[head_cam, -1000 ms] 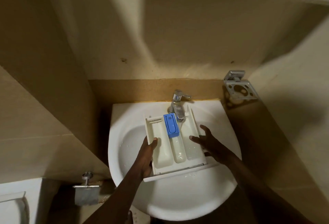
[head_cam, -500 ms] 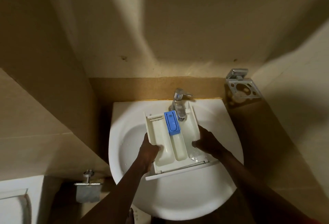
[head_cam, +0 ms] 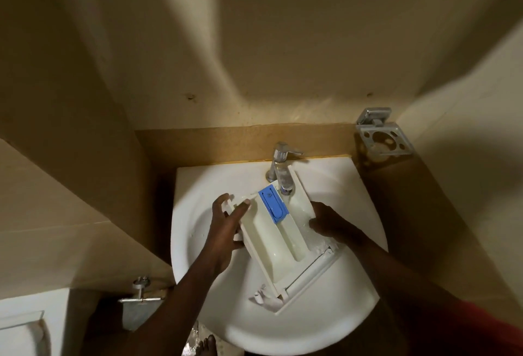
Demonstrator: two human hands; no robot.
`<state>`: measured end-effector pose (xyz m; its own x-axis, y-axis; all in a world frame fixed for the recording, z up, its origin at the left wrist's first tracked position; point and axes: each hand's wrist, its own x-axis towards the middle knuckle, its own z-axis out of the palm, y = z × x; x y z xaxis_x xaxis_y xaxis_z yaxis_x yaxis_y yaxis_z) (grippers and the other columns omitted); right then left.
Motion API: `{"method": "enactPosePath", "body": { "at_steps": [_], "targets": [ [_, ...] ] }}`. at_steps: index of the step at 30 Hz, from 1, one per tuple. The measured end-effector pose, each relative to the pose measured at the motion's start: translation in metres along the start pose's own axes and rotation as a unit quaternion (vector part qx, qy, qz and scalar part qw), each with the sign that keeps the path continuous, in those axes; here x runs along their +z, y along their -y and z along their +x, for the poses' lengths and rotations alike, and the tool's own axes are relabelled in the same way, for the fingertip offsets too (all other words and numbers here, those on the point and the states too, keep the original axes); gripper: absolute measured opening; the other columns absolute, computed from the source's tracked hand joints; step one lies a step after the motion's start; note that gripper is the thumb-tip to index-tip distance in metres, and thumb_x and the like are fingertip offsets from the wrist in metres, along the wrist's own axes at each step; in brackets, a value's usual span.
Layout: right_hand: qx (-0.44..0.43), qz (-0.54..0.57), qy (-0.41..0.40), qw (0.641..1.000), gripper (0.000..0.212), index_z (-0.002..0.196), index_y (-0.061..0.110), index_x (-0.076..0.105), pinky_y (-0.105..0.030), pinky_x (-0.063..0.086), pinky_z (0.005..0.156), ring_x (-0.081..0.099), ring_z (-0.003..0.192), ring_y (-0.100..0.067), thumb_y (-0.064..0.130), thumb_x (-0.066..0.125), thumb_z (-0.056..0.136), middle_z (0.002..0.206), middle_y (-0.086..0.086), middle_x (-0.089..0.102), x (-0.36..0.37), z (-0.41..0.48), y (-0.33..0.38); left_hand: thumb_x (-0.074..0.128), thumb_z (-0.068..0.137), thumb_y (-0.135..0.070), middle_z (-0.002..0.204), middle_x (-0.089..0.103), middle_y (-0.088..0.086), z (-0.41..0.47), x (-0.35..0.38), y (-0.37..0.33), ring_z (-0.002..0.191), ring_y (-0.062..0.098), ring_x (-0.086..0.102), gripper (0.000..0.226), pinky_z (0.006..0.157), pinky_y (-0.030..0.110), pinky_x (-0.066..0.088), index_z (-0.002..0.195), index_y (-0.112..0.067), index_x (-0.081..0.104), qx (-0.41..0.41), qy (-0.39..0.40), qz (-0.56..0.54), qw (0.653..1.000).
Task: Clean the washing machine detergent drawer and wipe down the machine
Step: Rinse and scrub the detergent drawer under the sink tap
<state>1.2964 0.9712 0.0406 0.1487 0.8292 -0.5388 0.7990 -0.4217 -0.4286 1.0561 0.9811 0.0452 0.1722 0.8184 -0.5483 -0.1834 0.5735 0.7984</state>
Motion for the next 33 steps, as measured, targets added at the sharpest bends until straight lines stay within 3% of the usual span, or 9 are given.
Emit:
{"method": "enactPosePath", "body": {
  "at_steps": [3,6,9,14,19,24,27,30,33],
  "targets": [
    [-0.022,-0.002,0.011,1.000,0.048,0.135,0.014,0.046,-0.033,0.045,0.098,0.055,0.118,-0.025,0.018,0.061,0.090,0.134,-0.007,0.056,-0.014,0.006,0.004,0.057,0.097,-0.028,0.116,0.062,-0.006,0.000,0.005,0.000,0.098,0.020,0.065,0.031,0.067,0.042,0.060,0.124,-0.040,0.048,0.043,-0.017,0.074,0.996],
    [-0.079,0.078,-0.110,0.988,0.052,0.133,0.019,0.048,-0.033,0.050,0.092,0.061,0.108,-0.019,0.035,0.067,0.088,0.124,0.001,0.062,-0.050,0.012,0.026,0.054,0.097,-0.027,0.110,0.066,0.003,0.002,0.012,0.001,0.095,0.023,0.065,0.020,0.078,0.052,0.061,0.116,-0.035,0.055,0.056,-0.052,0.105,0.991],
    [-0.145,0.122,-0.178,0.966,0.039,0.132,0.014,0.053,-0.042,0.053,0.092,0.065,0.104,-0.025,0.030,0.055,0.096,0.118,-0.006,0.067,-0.071,0.016,0.056,0.053,0.097,-0.023,0.108,0.065,0.002,0.001,0.015,-0.001,0.092,0.022,0.065,0.024,0.078,0.050,0.059,0.118,-0.034,0.055,0.049,-0.062,0.097,0.992],
    [-0.190,0.060,-0.305,0.931,0.021,0.108,0.004,0.069,-0.036,0.056,0.077,0.070,0.083,-0.026,0.016,0.059,0.093,0.099,-0.011,0.073,-0.065,0.017,0.070,0.052,0.097,-0.022,0.109,0.065,0.004,0.001,0.017,-0.001,0.092,0.024,0.064,0.025,0.078,0.050,0.060,0.119,-0.032,0.054,0.051,-0.064,0.100,0.992],
    [-0.160,0.073,-0.292,0.940,0.015,0.093,0.006,0.065,-0.034,0.054,0.067,0.066,0.074,-0.021,0.021,0.062,0.092,0.087,-0.007,0.070,-0.054,0.018,0.081,0.052,0.096,-0.021,0.105,0.066,0.005,0.002,0.017,0.000,0.088,0.022,0.065,0.020,0.077,0.052,0.059,0.115,-0.029,0.055,0.053,-0.064,0.106,0.991],
    [-0.113,0.210,-0.223,0.945,0.022,0.086,0.014,0.064,-0.034,0.055,0.068,0.067,0.065,-0.017,0.034,0.058,0.093,0.075,-0.002,0.071,-0.047,0.013,0.059,0.050,0.095,-0.018,0.096,0.066,0.003,-0.003,0.019,0.002,0.083,0.020,0.065,0.013,0.074,0.049,0.059,0.106,-0.023,0.056,0.070,-0.096,0.105,0.987],
    [-0.082,0.278,-0.180,0.940,0.009,0.084,0.011,0.066,-0.038,0.058,0.072,0.070,0.067,-0.023,0.013,0.059,0.090,0.073,-0.007,0.072,-0.025,0.004,0.034,0.048,0.095,-0.019,0.090,0.065,0.003,-0.006,0.022,0.002,0.079,0.021,0.064,0.009,0.070,0.043,0.056,0.099,-0.024,0.054,0.082,-0.114,0.110,0.984],
    [-0.074,0.294,-0.126,0.945,0.014,0.084,0.005,0.068,-0.035,0.060,0.069,0.072,0.070,-0.027,0.000,0.055,0.087,0.075,-0.011,0.073,-0.011,-0.007,0.026,0.045,0.096,-0.024,0.088,0.065,0.004,-0.005,0.027,-0.002,0.082,0.025,0.064,0.009,0.076,0.045,0.056,0.095,-0.024,0.053,0.072,-0.144,0.111,0.981],
    [-0.084,0.269,-0.149,0.948,0.019,0.080,0.008,0.070,-0.031,0.060,0.066,0.073,0.068,-0.021,0.001,0.053,0.086,0.073,-0.008,0.073,-0.011,-0.009,0.027,0.038,0.083,-0.051,0.112,0.068,0.010,0.005,0.028,0.006,0.102,0.032,0.065,0.050,0.093,0.056,0.053,0.120,-0.023,0.055,0.035,-0.175,0.102,0.979]
  ]
}}
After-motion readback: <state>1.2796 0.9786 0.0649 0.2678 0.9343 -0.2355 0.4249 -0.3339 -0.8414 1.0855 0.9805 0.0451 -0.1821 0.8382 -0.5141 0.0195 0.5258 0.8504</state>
